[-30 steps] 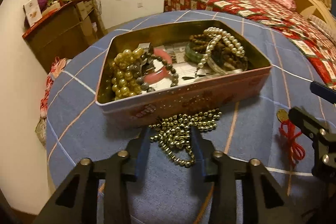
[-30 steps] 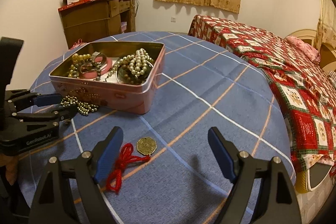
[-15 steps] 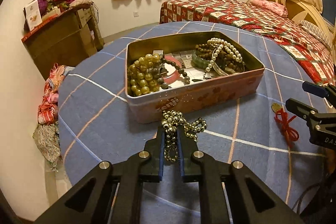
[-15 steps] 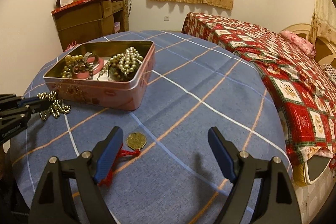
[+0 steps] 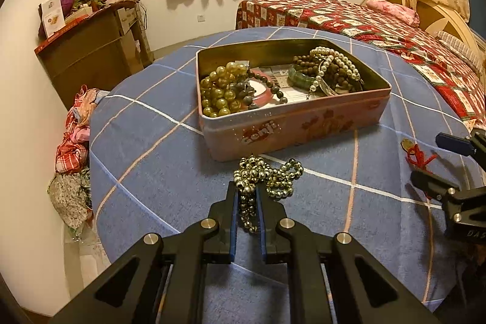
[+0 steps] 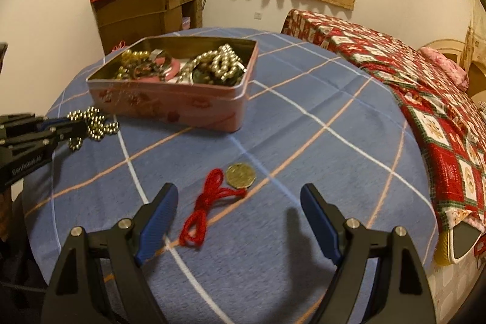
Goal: Organize jewelry
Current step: 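Grasp the red string with gold coin using the right tool while the left tool lifts the chain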
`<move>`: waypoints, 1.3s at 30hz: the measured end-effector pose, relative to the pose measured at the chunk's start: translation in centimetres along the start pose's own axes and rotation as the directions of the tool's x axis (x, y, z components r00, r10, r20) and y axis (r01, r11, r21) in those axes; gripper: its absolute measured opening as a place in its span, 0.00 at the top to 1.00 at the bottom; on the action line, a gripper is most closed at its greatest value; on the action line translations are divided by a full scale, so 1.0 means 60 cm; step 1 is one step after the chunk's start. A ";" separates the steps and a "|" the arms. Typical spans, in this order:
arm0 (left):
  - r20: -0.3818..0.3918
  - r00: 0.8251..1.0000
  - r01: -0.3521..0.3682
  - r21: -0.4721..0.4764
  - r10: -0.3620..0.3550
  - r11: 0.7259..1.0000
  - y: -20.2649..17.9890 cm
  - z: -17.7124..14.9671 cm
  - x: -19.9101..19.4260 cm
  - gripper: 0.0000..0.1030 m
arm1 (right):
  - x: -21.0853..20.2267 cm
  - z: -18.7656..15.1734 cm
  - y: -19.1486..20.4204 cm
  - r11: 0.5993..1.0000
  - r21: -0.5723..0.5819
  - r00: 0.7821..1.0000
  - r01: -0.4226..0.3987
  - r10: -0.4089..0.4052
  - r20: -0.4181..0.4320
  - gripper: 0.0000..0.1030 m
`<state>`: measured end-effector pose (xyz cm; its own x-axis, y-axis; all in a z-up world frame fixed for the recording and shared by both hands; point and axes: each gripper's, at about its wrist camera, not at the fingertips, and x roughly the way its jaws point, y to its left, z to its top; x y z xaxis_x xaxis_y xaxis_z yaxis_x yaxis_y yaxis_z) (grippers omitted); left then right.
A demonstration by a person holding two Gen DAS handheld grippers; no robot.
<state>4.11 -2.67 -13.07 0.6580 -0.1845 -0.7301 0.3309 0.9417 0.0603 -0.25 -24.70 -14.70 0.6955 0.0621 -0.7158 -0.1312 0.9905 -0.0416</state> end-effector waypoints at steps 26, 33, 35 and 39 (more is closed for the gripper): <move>0.128 0.991 0.033 0.003 -0.033 0.999 0.001 0.039 -0.083 0.91 | -0.072 0.037 -0.003 0.999 -0.046 0.990 -0.024 0.031 0.140 0.93; 0.185 0.983 0.013 -0.003 -0.012 1.000 0.008 0.068 -0.114 0.91 | -0.089 0.061 0.000 0.998 -0.054 0.982 -0.027 0.037 0.187 0.93; 0.197 0.980 0.004 -0.006 -0.003 1.000 0.010 0.074 -0.119 0.91 | -0.092 0.066 0.000 0.998 -0.058 0.980 -0.027 0.038 0.196 0.93; 0.209 0.978 -0.021 -0.001 0.021 1.000 0.012 0.085 -0.120 0.91 | -0.095 0.080 0.002 0.998 -0.066 0.975 -0.024 0.038 0.219 0.93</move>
<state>3.05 -2.12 -4.32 0.7919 -0.2195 -0.5699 0.3165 0.9456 0.0755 -0.85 -24.32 -7.26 0.8276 0.1248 -0.5472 -0.1939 0.9785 -0.0700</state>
